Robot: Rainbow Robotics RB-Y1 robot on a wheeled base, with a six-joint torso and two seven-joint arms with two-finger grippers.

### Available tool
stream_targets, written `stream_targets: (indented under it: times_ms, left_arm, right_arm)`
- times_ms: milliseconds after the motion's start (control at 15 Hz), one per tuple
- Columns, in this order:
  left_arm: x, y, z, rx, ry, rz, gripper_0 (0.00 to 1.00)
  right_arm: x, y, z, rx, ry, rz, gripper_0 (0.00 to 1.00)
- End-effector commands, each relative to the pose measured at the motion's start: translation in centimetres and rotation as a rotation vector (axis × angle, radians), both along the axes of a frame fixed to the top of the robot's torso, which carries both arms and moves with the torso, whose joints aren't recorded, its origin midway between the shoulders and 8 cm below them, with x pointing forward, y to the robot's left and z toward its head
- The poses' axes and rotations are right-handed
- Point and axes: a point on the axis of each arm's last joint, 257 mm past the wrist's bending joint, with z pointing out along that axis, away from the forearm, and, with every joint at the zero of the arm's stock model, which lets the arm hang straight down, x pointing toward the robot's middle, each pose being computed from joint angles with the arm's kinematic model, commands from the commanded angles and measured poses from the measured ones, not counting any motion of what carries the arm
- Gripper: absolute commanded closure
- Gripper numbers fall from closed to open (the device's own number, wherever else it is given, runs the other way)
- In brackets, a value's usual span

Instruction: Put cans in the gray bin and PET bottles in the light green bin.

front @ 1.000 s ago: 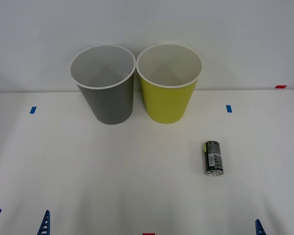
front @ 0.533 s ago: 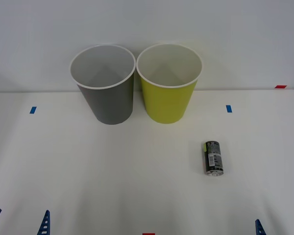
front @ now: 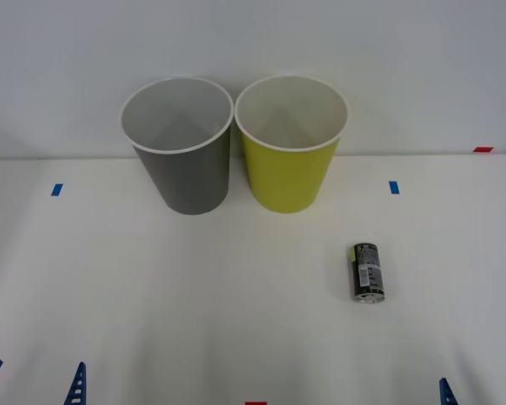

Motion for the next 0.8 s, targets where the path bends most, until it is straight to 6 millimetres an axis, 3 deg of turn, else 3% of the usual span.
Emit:
stream_targets:
  times_ms: [67, 467, 533, 800]
  left_arm:
    - [0.0, 0.0, 0.0, 0.000, 0.000, 0.000, 0.00]
    - [0.0, 0.0, 0.0, 0.000, 0.000, 0.000, 0.00]
    - [0.0, 0.0, 0.0, 0.000, 0.000, 0.000, 0.00]
    - [0.0, 0.0, 0.0, 0.000, 0.000, 0.000, 0.00]
  right_arm:
    - [0.0, 0.0, 0.0, 0.000, 0.000, 0.000, 0.11]
    - [0.0, 0.0, 0.0, 0.000, 0.000, 0.000, 0.11]
    - [-0.2, -0.1, -1.4, 0.015, 0.029, -0.028, 0.03]
    - [1.2, 1.4, 1.3, 0.025, 0.043, 0.005, 0.00]
